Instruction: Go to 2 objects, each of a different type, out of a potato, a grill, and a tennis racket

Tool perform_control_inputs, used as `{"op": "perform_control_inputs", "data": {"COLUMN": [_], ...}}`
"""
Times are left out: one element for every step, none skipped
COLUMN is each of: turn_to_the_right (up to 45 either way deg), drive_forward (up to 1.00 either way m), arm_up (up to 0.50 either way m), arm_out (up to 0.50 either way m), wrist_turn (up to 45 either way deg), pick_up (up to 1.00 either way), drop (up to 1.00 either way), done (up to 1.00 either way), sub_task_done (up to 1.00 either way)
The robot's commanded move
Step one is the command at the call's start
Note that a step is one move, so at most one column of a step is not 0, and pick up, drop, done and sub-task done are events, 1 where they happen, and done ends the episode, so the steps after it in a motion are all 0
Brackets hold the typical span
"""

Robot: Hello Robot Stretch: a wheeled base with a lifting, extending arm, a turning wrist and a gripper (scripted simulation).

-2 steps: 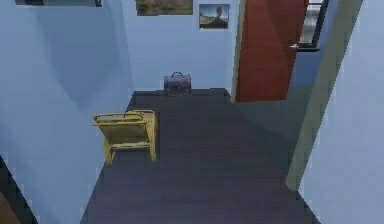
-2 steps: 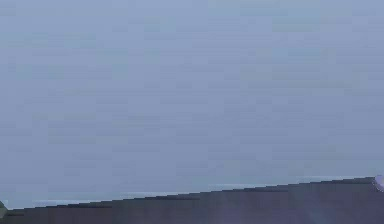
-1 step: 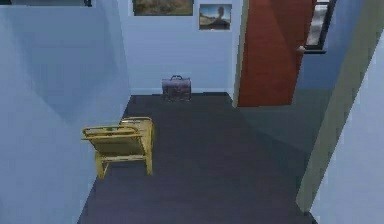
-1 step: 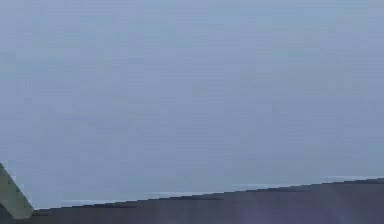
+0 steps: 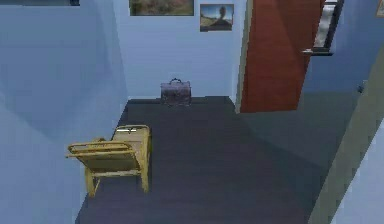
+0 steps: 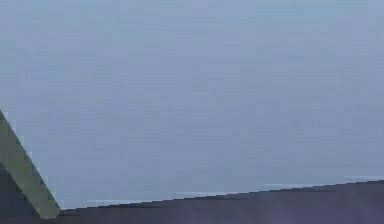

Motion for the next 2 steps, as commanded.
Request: {"op": "perform_control_inputs", "data": {"turn_to_the_right": [12.0, 0.0], "drive_forward": [0.0, 1.0], "arm_up": [0.0, 0.0], "arm_out": [0.0, 0.0], "wrist_turn": [0.0, 0.0], "pick_up": [0.0, 0.0], "drop": [0.0, 0.0], "done": [0.0, 0.0], "sub_task_done": [0.0, 0.0]}}
